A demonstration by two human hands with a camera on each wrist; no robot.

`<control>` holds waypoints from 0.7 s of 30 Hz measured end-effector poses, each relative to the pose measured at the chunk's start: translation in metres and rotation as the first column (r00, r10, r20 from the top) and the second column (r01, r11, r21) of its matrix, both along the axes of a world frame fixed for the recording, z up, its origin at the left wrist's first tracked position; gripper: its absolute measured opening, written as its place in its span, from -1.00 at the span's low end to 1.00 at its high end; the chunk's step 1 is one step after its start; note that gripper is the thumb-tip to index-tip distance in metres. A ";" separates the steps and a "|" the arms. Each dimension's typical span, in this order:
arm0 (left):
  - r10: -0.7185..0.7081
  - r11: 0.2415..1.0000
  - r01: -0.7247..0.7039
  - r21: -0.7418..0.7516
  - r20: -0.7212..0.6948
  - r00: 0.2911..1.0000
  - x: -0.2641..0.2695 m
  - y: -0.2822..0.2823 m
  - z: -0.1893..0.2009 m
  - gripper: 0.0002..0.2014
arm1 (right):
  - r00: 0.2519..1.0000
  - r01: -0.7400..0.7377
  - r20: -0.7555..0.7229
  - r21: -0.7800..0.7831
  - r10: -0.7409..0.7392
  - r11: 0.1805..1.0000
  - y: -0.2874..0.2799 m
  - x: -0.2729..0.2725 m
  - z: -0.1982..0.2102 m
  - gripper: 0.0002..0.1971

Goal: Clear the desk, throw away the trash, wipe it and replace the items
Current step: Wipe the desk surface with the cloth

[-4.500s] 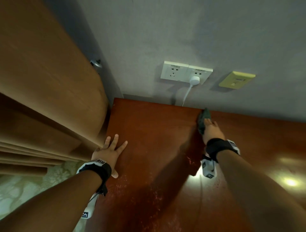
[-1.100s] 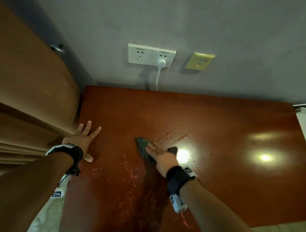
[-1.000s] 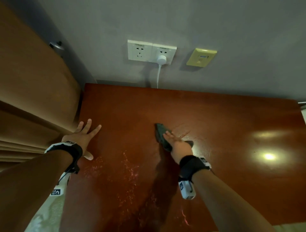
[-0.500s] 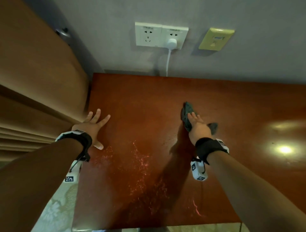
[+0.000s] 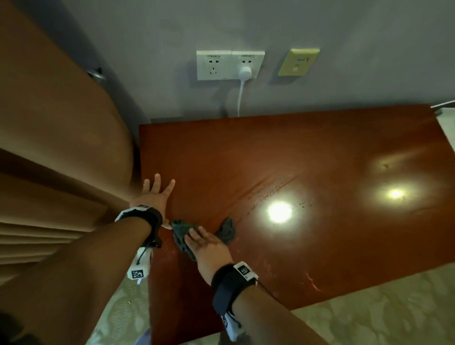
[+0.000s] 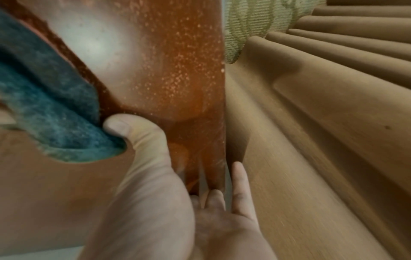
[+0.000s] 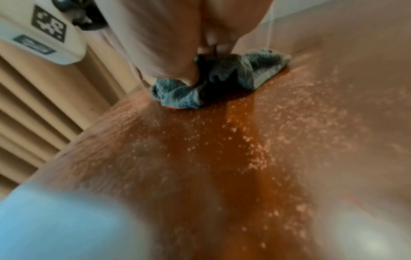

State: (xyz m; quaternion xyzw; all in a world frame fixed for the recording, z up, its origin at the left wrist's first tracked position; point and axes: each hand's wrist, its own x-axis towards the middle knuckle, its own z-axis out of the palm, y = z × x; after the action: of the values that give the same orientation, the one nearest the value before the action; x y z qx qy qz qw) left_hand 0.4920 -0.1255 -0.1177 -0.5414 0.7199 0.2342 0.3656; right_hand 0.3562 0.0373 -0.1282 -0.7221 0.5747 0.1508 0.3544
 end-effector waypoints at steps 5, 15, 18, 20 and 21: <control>-0.006 1.000 0.007 0.028 -0.026 1.000 0.002 -0.003 -0.003 0.36 | 1.000 0.000 0.023 0.010 -0.001 1.000 -0.011 -0.022 0.003 -0.21; -0.005 0.999 0.007 0.036 -0.040 0.999 0.004 -0.004 -0.008 0.34 | 0.758 0.636 -0.092 -0.112 -0.645 0.764 -0.064 -0.185 0.016 -0.18; 0.011 0.999 -0.009 0.046 -0.038 0.999 0.004 -0.004 -0.008 0.34 | 0.774 0.604 -0.135 -0.136 -0.619 0.785 -0.076 -0.199 0.009 -0.21; 0.017 0.999 -0.015 0.050 -0.038 0.999 0.004 -0.005 -0.009 0.35 | 0.799 0.550 -0.201 -0.136 -0.567 0.824 -0.077 -0.194 0.006 -0.22; 0.018 0.999 -0.016 0.049 -0.038 0.999 0.004 -0.005 -0.010 0.35 | 0.809 0.531 -0.218 -0.127 -0.546 0.837 -0.077 -0.190 0.005 -0.21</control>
State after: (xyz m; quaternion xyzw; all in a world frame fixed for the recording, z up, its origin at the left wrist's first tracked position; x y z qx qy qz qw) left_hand 0.4961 -0.1306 -0.1273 -0.5339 0.7162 0.2654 0.3627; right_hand 0.1662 -0.0399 -0.1236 -0.5155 0.7993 0.1147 0.2868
